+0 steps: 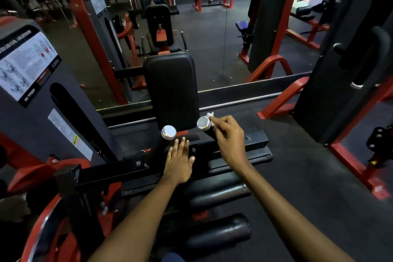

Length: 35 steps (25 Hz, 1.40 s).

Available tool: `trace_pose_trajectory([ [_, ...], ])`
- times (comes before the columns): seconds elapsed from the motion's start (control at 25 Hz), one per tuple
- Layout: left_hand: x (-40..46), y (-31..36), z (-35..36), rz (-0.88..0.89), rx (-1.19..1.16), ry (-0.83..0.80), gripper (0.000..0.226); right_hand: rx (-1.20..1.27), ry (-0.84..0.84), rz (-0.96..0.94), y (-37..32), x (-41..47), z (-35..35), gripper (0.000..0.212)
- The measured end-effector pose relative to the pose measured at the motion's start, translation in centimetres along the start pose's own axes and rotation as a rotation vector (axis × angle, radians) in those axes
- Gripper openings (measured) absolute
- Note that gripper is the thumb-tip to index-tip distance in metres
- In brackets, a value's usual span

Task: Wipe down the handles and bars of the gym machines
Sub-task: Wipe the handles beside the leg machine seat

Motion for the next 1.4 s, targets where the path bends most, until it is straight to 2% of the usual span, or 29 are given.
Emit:
trace_pose_trajectory([
  [0.04,0.0,0.0,0.0,0.001,0.011,0.009,0.062,-0.018,-0.032,-0.024,1.1,0.1,-0.1,0.043],
  [0.12,-0.2,0.1,0.0,0.006,0.030,0.040,0.062,-0.175,-0.145,0.043,3.8,1.8,-0.7,0.046],
  [0.24,-0.5,0.3,0.1,0.008,0.035,0.083,0.061,-0.613,-0.511,0.222,4.9,5.9,-0.9,0.038],
  [0.32,-0.7,0.3,0.2,0.012,0.050,0.106,0.060,-0.799,-0.741,0.209,3.0,7.7,-0.5,0.035],
  [0.4,-0.7,0.3,0.3,0.029,0.059,0.127,0.059,-0.768,-0.890,0.122,0.6,8.5,0.1,0.037],
  [0.48,-0.7,0.3,0.4,0.028,0.051,0.146,0.059,-0.507,-0.939,0.125,-1.1,8.8,0.2,0.043],
  [0.6,-0.8,0.3,0.5,0.020,0.016,0.183,0.059,-0.137,-0.824,0.079,-1.5,8.2,0.1,0.043],
  [0.68,-1.3,0.6,0.9,0.006,-0.011,0.222,0.058,0.117,-0.667,0.147,0.0,6.5,-0.3,0.038],
  [0.76,-1.7,1.0,1.3,-0.029,-0.011,0.261,0.057,0.189,-0.475,0.150,2.3,4.6,-0.6,0.041],
  [0.84,-2.0,1.6,1.6,-0.072,-0.004,0.215,0.057,0.076,-0.331,0.134,5.0,3.4,-0.9,0.049],
  [0.96,-2.1,1.9,1.0,-0.107,0.011,0.126,0.060,-0.130,-0.235,0.113,7.4,2.8,-1.1,0.048],
  [1.04,-1.9,1.9,0.1,-0.092,0.026,0.033,0.062,-0.203,-0.174,0.119,7.6,2.2,-1.8,0.034],
  [1.12,-2.0,2.1,-1.2,-0.091,-0.016,-0.083,0.064,-0.227,-0.125,0.204,6.9,1.0,-2.7,0.017],
  [1.2,-2.4,3.0,-3.1,-0.099,-0.057,-0.142,0.061,-0.236,-0.083,0.250,6.3,-0.4,-3.7,0.014],
  [1.28,-3.2,5.0,-5.2,-0.081,-0.090,-0.127,0.050,-0.266,-0.071,0.266,5.3,-1.7,-5.3,0.015],
  [1.4,-6.1,9.6,-8.3,-0.030,-0.134,-0.054,0.041,-0.459,-0.047,0.250,2.4,-4.5,-9.5,0.015],
])
Point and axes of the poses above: each hand's wrist, its own x-axis towards the middle knuckle, its own z-axis out of the palm, y = z × x, the point moved 2 cm from there along x, towards the middle knuckle, and after that the axes turned 14 degrees about z, right-handed, at the moved point
